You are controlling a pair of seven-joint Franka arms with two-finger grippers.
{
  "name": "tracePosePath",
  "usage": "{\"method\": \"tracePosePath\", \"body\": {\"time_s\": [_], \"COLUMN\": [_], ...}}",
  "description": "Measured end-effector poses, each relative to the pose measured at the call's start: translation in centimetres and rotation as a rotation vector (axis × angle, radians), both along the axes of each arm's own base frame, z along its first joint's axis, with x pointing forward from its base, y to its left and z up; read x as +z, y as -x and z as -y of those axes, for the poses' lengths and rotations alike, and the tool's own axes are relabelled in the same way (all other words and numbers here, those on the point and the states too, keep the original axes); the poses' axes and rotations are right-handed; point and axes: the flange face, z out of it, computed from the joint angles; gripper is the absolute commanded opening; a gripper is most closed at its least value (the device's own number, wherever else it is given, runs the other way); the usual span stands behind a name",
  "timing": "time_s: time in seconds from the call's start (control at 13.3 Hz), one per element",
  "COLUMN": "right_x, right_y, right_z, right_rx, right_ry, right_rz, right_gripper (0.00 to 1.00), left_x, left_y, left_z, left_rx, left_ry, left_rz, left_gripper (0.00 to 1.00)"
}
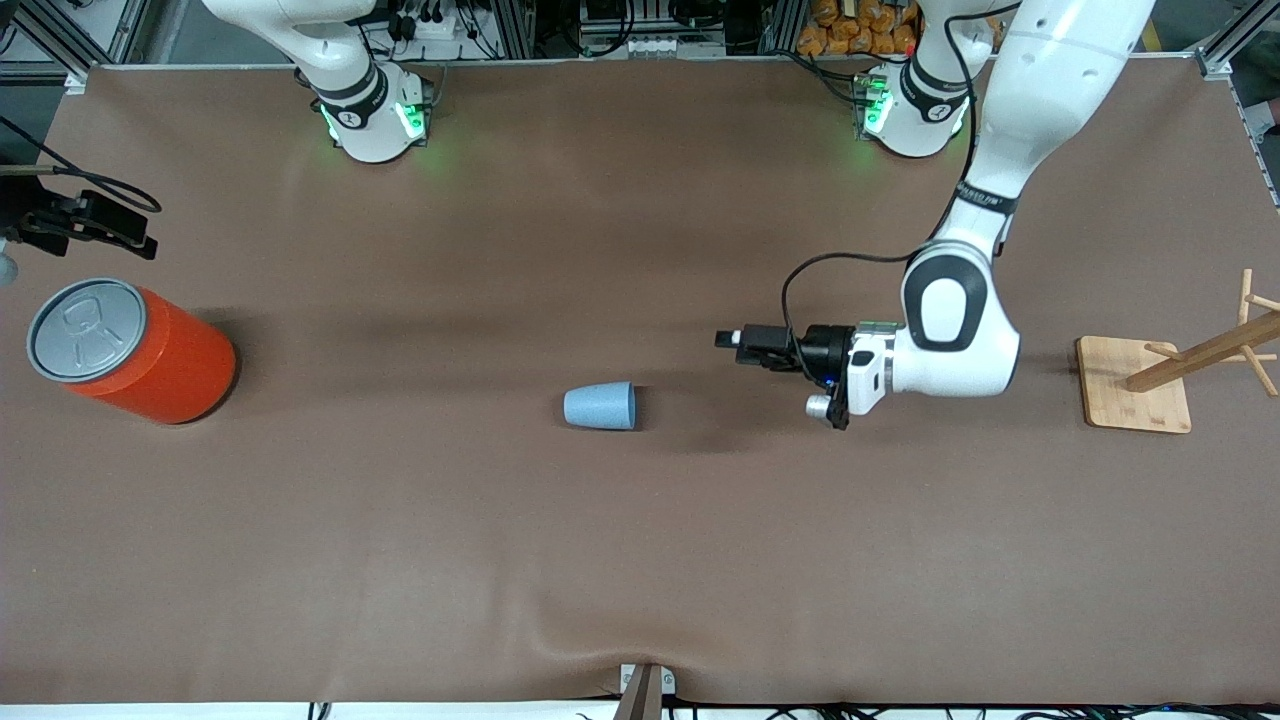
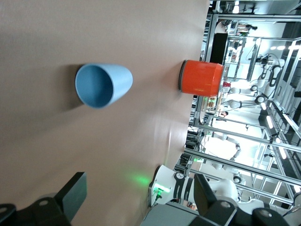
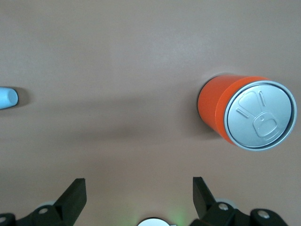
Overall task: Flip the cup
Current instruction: 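Retract the right gripper while the left gripper reaches toward the blue cup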
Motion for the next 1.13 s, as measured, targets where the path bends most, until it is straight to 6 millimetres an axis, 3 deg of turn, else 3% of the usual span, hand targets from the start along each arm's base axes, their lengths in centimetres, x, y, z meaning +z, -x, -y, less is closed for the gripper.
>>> {"method": "tracePosePath", "body": {"time_s": [0.3, 0.53, 0.83, 1.13], "right_x": [0.0, -0.1, -0.5, -1.4], "right_y": [0.0, -0.1, -0.1, -0.1], "right_z": [0.0, -0.2, -0.4, -0.6], "right_rx": [-0.008, -0.008, -0.006, -0.004], "right_ry": [-0.004, -0.027, -0.035, -0.037], "right_rz": [0.0, 0.002, -0.002, -0.022], "right_gripper": [1.0, 1.0, 1.0, 1.0], "left_x": [-1.5, -3.7, -6.3, -9.0], "left_y": [-1.3, -1.8, -1.5, -1.4], "left_z": [3.2, 3.8, 6.8, 8.4], "left_rx": [0.01, 0.047, 0.094, 0.15], "left_ry": [0.042, 0.027, 0.055, 0.065], "left_rz": [-0.005, -0.015, -0.045, -0.047], "left_gripper": [1.0, 1.0, 1.0, 1.0]}}
